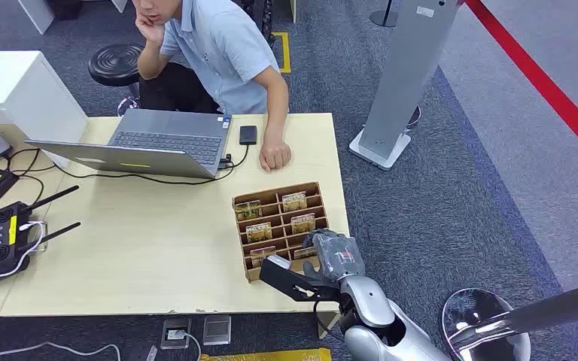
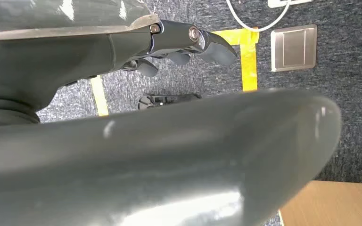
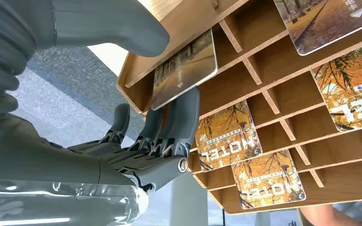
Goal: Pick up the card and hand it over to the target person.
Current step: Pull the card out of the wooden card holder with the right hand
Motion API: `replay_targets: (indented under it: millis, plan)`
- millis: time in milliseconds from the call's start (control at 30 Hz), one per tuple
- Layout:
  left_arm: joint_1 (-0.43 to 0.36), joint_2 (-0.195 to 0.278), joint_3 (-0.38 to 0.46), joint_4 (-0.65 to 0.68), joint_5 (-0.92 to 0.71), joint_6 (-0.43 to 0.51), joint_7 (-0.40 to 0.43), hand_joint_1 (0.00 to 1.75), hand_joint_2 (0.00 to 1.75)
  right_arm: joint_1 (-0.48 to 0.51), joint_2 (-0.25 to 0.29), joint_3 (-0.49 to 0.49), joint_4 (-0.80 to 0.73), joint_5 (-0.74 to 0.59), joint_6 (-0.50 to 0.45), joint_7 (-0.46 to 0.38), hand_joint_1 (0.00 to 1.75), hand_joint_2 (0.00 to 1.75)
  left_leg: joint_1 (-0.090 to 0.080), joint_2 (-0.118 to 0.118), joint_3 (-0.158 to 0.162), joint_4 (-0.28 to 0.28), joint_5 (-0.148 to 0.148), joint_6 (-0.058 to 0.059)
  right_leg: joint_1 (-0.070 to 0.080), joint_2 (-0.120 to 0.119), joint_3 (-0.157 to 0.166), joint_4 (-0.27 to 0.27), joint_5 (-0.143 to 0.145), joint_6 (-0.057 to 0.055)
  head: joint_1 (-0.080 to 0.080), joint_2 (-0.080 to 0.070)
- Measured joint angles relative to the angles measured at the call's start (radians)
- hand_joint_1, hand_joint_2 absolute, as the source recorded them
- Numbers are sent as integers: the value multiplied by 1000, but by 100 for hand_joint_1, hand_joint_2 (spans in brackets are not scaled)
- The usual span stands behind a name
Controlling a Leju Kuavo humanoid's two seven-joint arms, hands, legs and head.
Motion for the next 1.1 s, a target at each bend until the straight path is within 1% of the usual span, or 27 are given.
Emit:
replay_targets:
  millis: [67,233,400,533,633,767,933,1100]
  plan:
    - [0,0,0,0,0,0,0,0,0,0,0,0,0,0,0,0,95,175,0,0,0,0,0,0,0,0,0,0,0,0,0,0]
    - [0,1,1,0,1,0,0,0,0,-2,1,2,3,-1,0,0,106,175,0,0,0,0,0,0,0,0,0,0,0,0,0,0]
    - [0,1,2,0,2,-1,0,0,0,-3,3,3,5,-4,-1,-1,133,175,0,0,0,0,0,0,0,0,0,0,0,0,0,0]
    - [0,1,2,1,2,-1,1,0,0,-2,5,3,10,-8,-1,-1,142,175,0,0,1,0,0,0,0,0,0,0,0,0,0,0]
    - [0,1,0,1,-1,-1,-1,0,0,0,8,2,12,-11,0,-2,146,175,0,0,1,-1,0,0,0,0,1,-1,0,0,0,0]
    - [-1,2,-8,-1,-12,-1,-8,0,175,1,7,2,14,-12,1,-3,150,175,0,0,0,0,0,0,0,0,0,0,0,0,0,0]
    - [2,4,15,-2,9,-16,-20,0,175,1,6,2,11,-13,1,-4,150,175,0,0,1,-1,0,0,0,0,1,-1,0,0,0,0]
    - [1,4,17,3,10,-9,-14,0,175,-3,0,0,-3,-22,-1,-4,150,175,0,0,0,0,0,0,0,0,0,0,0,0,0,0]
